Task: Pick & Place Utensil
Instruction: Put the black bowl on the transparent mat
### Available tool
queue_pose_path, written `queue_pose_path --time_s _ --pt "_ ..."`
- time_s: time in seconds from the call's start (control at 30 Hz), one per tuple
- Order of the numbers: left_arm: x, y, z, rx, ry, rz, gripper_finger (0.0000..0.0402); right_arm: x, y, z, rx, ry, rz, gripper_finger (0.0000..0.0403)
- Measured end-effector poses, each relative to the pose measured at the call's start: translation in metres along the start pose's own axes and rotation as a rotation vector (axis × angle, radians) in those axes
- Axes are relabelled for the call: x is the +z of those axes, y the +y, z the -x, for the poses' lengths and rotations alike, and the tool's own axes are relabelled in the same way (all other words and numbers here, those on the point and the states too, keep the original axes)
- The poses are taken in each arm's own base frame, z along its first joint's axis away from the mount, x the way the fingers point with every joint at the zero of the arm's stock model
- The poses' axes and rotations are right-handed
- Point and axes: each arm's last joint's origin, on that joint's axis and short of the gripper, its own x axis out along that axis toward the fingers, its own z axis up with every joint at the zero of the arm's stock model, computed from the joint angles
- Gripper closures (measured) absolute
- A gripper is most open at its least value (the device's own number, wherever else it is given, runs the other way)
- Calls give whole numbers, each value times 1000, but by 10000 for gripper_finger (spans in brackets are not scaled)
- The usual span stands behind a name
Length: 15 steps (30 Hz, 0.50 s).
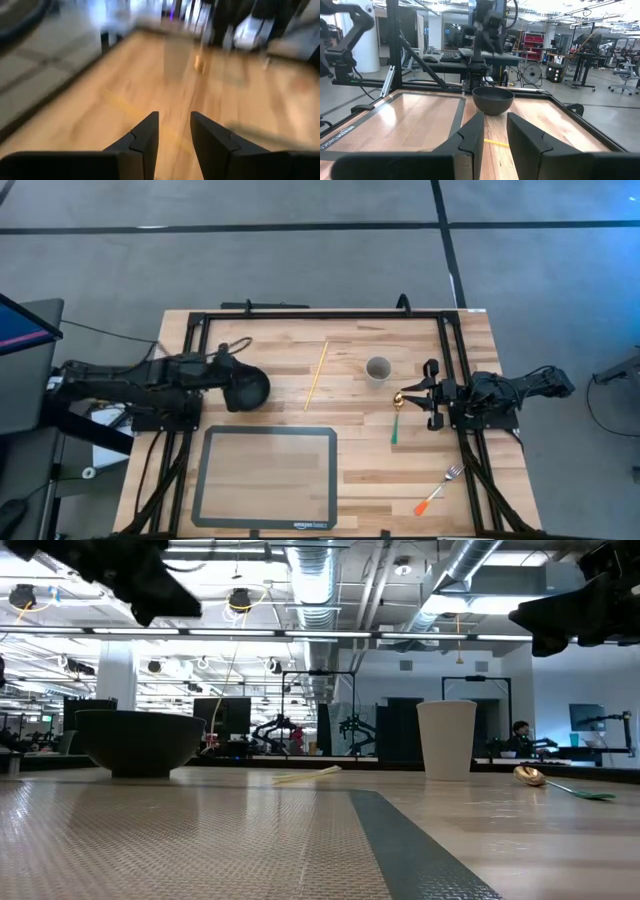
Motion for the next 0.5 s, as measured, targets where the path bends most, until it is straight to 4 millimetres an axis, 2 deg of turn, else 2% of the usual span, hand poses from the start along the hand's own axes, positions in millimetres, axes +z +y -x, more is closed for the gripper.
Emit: queue_pose_path --time_s 0.17,0.23,0.33,0.5 --pt "0 -11 -14 -32 244 -53 289 0 0 0 0 0 0 326" --pt "-7 -14 -19 -37 316 0 289 0 0 0 -2 0 0 326" --pt "-13 -19 -23 -60 381 94 289 0 0 0 0 0 0 326" --pt "-23 -26 -27 -74 438 97 289 0 0 0 0 0 0 326"
